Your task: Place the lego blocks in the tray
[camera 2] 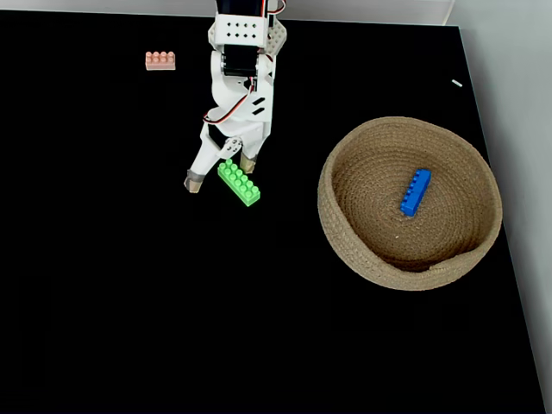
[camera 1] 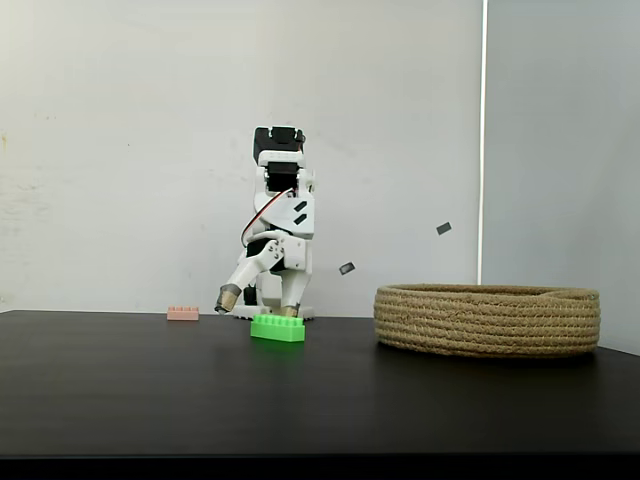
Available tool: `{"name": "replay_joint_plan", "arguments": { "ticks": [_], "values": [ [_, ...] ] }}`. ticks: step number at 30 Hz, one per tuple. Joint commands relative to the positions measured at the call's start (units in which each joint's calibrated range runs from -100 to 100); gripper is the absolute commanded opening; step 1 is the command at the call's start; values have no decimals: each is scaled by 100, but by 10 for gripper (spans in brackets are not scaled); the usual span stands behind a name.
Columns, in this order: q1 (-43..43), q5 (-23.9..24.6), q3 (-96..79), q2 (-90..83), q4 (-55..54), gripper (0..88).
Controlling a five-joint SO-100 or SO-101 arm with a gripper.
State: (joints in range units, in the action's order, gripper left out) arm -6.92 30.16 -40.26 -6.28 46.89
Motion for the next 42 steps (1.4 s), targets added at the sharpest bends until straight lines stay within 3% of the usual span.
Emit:
{"name": "replay_joint_plan", "arguments": {
  "ticks": [1,6,14,20,25,30,34,42],
  "values": [
    [198,44,136,9,-120,389],
    [280,73,145,112,-295,314],
    [189,-137,90,224,-787,4],
    [181,-210,127,-69,-645,3],
    [585,-488,674,-791,754,3],
    [1310,-313,1431,-1470,1679,3],
    [1954,-190,1796,-1857,1421,3],
    [2860,-381,2060,-1763,-95,4]
  ]
}}
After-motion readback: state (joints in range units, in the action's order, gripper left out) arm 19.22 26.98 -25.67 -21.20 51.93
